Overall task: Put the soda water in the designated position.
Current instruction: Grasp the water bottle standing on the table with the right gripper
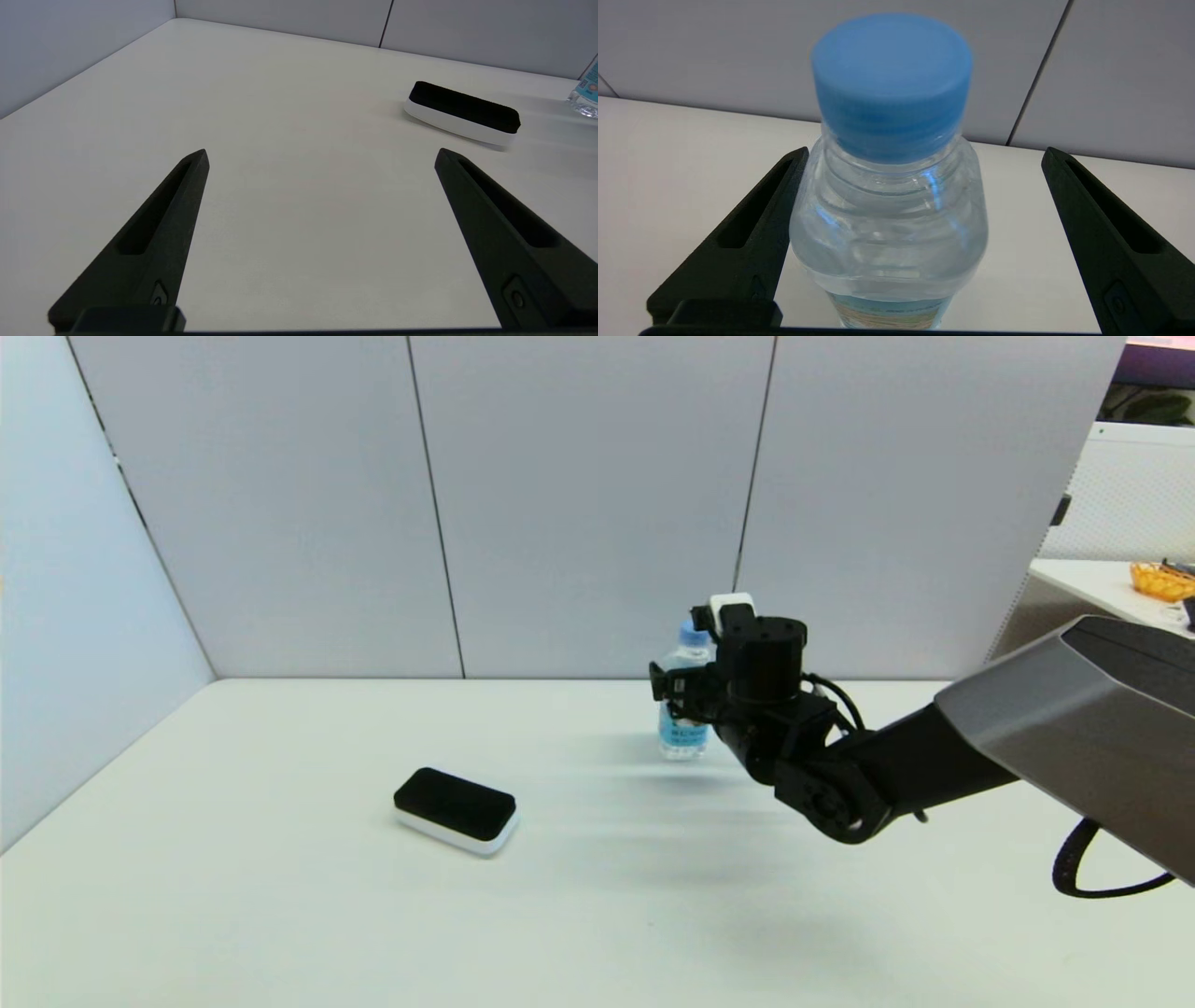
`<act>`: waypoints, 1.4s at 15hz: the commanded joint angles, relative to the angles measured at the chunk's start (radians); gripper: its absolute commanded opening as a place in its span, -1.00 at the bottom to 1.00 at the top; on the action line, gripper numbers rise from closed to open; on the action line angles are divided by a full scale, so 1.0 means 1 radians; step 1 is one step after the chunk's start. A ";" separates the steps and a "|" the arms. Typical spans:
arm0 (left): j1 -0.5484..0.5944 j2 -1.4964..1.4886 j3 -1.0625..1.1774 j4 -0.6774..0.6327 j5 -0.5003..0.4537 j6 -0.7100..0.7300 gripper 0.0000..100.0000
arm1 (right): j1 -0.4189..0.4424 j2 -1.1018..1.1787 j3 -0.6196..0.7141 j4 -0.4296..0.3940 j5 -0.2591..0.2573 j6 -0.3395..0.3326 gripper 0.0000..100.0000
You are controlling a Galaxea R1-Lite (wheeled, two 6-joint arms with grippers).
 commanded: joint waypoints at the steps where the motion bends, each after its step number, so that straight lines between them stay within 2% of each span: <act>1: 0.000 0.000 0.000 0.000 0.001 -0.001 1.00 | 0.000 0.006 -0.001 -0.005 -0.003 -0.005 1.00; 20: 0.000 0.000 0.000 0.000 0.001 -0.001 1.00 | 0.000 0.023 -0.035 -0.001 0.000 -0.005 1.00; 21: 0.000 0.000 0.000 0.000 0.001 -0.001 1.00 | 0.000 0.023 -0.035 -0.001 0.000 -0.005 -1.00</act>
